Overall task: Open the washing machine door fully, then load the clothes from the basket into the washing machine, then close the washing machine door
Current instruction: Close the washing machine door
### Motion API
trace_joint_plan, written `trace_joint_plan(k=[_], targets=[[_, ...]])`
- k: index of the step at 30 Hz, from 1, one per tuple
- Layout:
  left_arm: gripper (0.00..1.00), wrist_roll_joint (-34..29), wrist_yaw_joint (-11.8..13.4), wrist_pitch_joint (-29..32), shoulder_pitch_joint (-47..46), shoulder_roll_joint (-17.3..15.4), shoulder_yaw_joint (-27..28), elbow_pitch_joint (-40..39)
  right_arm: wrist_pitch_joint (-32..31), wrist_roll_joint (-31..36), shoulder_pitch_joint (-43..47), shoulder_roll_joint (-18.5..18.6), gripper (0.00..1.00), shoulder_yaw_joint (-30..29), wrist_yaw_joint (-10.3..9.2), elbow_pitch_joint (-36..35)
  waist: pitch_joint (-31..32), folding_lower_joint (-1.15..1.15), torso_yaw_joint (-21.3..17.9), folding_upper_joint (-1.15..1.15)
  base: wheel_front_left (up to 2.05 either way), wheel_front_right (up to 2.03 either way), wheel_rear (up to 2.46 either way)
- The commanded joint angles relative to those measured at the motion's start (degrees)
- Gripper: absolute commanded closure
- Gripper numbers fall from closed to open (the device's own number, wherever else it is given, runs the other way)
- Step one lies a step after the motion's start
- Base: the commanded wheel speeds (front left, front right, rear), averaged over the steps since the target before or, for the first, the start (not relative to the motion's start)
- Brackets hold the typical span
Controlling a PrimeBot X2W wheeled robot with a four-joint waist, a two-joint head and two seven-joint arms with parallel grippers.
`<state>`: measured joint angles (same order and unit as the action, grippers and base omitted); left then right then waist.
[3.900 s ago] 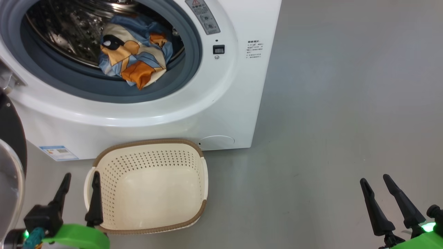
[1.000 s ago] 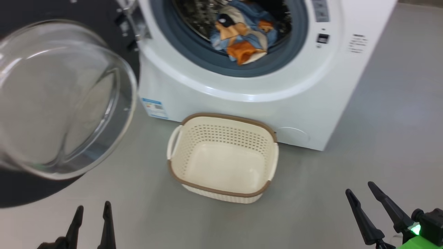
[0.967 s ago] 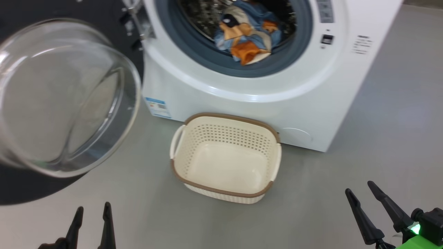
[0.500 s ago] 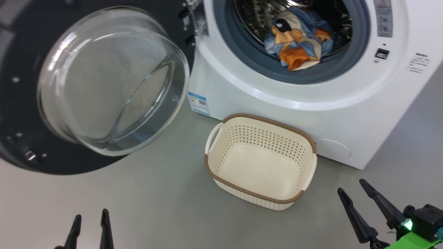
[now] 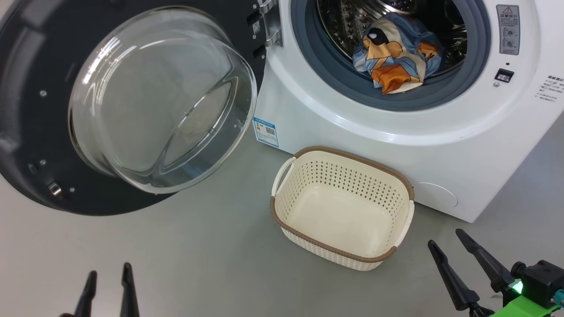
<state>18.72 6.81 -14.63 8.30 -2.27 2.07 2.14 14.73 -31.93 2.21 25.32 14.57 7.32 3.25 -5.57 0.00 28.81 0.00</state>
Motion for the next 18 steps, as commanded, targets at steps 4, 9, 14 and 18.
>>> trace_joint_plan(k=[4, 9, 14, 18], targets=[[0.62, 1.5, -0.1, -0.4, -2.0, -0.6, 4.2, -4.6, 0.3, -0.5, -1.2, 1.1, 0.0, 1.0, 0.17, -1.2, -0.2, 0.0, 0.1, 0.0, 0.0, 0.0, 0.0], [1.0, 0.7, -2.6, -0.4, -4.9, -0.6, 10.9, -11.0, 0.3, -0.4, -0.4, 0.6, 0.0, 0.1, 0.17, -1.4, -0.3, 0.0, 0.1, 0.0, 0.0, 0.0, 0.0], [1.0, -1.4, -8.1, -0.4, -11.8, -3.4, 18.8, -13.3, 0.3, -0.2, 0.5, 0.0, 0.0, -0.9, 0.17, -1.5, -0.3, 0.0, 0.0, 0.0, 0.0, 0.0, 0.0], [1.0, 0.8, -11.5, -0.4, -20.1, -7.4, 23.7, -9.6, 0.3, -0.1, 0.8, -0.2, 0.0, -1.4, 0.17, -1.7, -0.4, 0.0, -0.2, 0.0, 0.0, 0.0, 0.0]])
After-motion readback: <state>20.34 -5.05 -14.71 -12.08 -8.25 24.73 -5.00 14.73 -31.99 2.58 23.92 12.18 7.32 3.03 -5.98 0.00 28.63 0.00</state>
